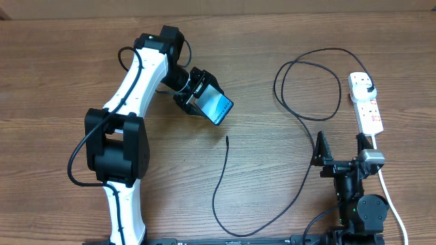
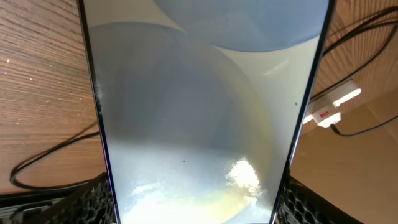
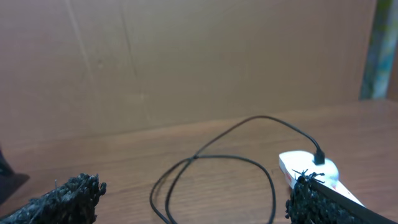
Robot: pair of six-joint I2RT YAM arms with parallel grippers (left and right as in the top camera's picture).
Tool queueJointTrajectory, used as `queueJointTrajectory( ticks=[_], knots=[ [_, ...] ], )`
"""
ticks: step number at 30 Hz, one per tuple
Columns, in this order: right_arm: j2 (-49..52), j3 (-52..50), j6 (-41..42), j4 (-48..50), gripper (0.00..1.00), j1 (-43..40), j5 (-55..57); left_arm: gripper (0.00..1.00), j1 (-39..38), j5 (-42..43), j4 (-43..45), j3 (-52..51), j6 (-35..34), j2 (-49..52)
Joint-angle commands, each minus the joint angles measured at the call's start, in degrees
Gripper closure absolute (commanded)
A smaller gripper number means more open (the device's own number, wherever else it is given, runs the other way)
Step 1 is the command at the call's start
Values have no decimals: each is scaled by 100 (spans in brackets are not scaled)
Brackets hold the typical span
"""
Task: Plug charger to phone and switch on socket
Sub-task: 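Carry the phone with the left gripper toward the table center, then move the right gripper toward the phone held by the left gripper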
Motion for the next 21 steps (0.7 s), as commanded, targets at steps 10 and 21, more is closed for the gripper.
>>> queueJointTrajectory(
  ticks=[10, 21],
  knots=[
    [-55, 702, 83, -708, 0, 31, -785, 96, -39, 129, 286, 157, -472, 24],
    [501, 2498, 79, -1937, 0, 31, -280, 96, -39, 127, 334, 157, -555, 24]
  ],
)
